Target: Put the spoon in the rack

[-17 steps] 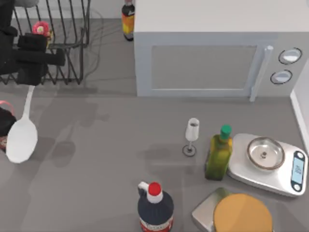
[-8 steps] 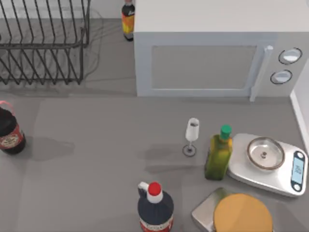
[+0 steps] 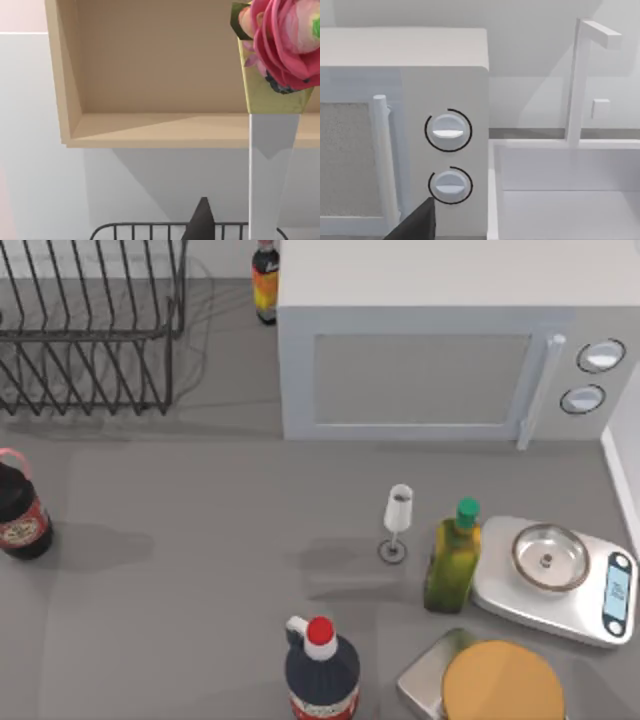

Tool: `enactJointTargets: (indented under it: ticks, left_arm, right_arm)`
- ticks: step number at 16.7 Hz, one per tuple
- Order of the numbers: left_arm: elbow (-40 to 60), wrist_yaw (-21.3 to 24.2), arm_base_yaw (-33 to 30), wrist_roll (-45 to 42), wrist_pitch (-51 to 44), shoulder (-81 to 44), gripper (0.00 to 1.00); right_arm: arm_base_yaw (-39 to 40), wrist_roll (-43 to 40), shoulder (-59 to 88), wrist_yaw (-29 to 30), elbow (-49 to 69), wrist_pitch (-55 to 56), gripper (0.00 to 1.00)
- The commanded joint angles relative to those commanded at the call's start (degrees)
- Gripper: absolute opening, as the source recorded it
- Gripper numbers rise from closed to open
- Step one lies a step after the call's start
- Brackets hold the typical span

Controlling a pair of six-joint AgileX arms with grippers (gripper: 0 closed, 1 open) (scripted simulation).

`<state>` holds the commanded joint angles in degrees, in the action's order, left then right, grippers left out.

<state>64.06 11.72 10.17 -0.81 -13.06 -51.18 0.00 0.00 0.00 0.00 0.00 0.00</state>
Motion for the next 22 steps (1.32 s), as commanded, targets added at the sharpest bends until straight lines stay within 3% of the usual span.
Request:
enactJointTargets:
  ticks: [6, 16, 22]
  left_arm:
    - [-0.43, -0.85, -0.84, 0.13, 9.30, -9.04, 0.00]
    - [-8.58, -4.69, -5.21, -0.20, 53.13, -43.26, 0.00]
    - [-11.13, -5.67, -6.35, -0.09, 60.64, -49.40, 0.00]
  right_arm:
    - [0.00, 0.00, 0.00, 0.00, 0.00, 0.00, 1.00]
    - [0.00, 0.00, 0.00, 0.00, 0.00, 0.00, 1.00]
    - [0.00, 0.00, 0.00, 0.00, 0.00, 0.00, 1.00]
